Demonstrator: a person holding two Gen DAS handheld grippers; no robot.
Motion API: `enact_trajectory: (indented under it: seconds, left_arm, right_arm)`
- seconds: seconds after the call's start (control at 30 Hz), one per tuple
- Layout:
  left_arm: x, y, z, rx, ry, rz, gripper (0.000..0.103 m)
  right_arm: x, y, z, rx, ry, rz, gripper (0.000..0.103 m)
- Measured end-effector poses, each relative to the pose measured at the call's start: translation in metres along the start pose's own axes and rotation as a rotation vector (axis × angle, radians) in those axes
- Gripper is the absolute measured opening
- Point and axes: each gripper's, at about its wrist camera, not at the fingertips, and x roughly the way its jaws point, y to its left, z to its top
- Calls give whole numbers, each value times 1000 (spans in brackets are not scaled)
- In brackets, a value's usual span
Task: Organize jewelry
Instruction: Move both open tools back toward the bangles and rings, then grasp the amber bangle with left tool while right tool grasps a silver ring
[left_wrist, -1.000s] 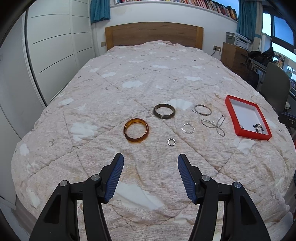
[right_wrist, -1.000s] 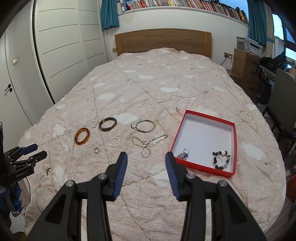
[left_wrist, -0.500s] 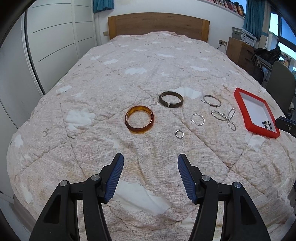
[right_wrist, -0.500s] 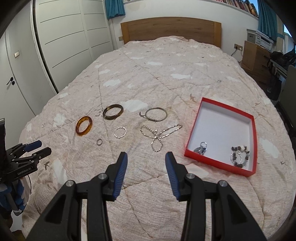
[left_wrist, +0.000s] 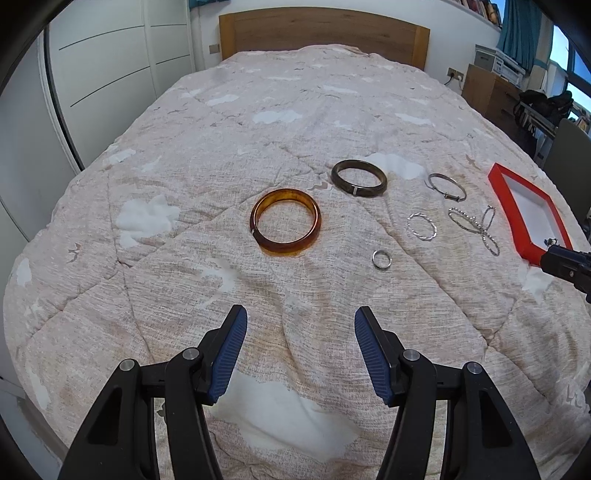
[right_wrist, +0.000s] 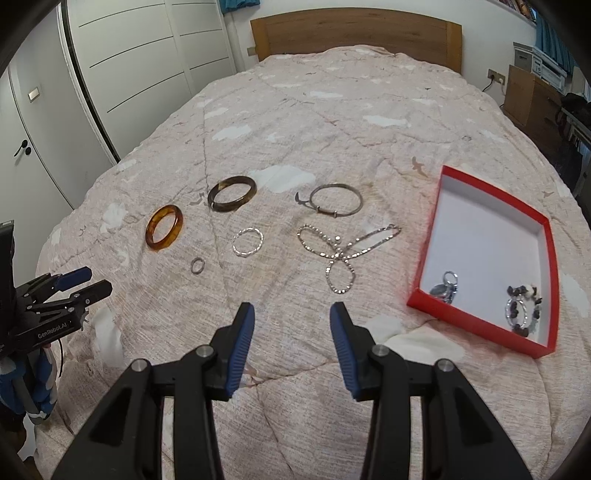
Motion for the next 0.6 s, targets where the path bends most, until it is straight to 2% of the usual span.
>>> enact_trajectory:
  seconds: [0.33, 0.6]
  left_arm:
    - [21, 12, 2, -15, 26, 0, 60]
    - [37, 30, 15, -51, 34, 0, 58]
  right_arm:
    - [29, 11, 0, -22, 45, 34, 41]
    - [52, 38, 2, -89, 71, 86, 41]
